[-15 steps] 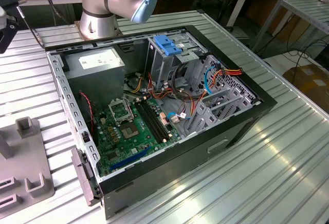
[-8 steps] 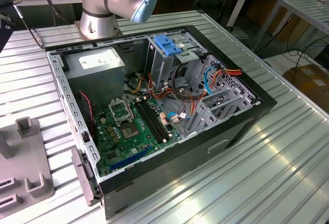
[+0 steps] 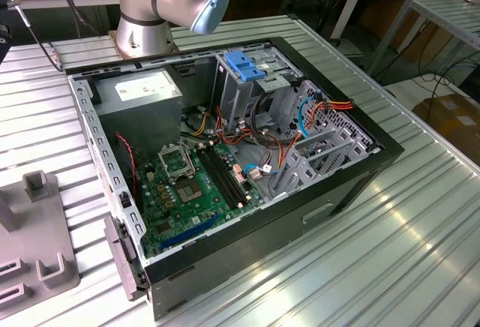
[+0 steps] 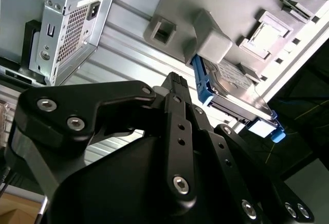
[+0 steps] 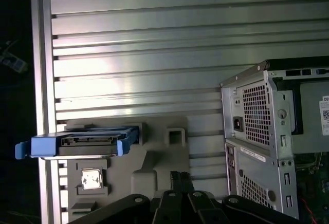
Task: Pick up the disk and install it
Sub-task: 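Reach for the disk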
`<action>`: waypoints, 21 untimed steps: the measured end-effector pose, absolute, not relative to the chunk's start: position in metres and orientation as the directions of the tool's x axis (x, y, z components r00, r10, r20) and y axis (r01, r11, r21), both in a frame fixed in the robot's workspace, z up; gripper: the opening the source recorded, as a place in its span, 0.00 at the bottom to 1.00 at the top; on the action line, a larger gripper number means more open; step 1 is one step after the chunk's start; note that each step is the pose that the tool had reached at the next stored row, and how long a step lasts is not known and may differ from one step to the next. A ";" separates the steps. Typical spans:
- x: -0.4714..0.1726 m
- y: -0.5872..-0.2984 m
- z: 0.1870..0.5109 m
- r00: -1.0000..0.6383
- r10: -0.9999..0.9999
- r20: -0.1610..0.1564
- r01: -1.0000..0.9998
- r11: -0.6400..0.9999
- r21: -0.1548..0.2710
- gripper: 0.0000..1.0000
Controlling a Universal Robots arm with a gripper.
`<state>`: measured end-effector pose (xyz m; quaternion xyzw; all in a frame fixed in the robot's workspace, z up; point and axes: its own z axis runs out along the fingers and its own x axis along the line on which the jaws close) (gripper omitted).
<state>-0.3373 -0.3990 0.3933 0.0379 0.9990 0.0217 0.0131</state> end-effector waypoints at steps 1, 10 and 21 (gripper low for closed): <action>-0.338 -0.399 0.393 -0.997 0.076 -0.024 0.075 0.996 0.044 0.10; -0.346 -0.399 0.393 -0.997 0.076 -0.024 0.075 0.996 0.044 0.10; -0.361 -0.397 0.393 -0.997 0.076 -0.025 0.075 0.996 0.044 0.10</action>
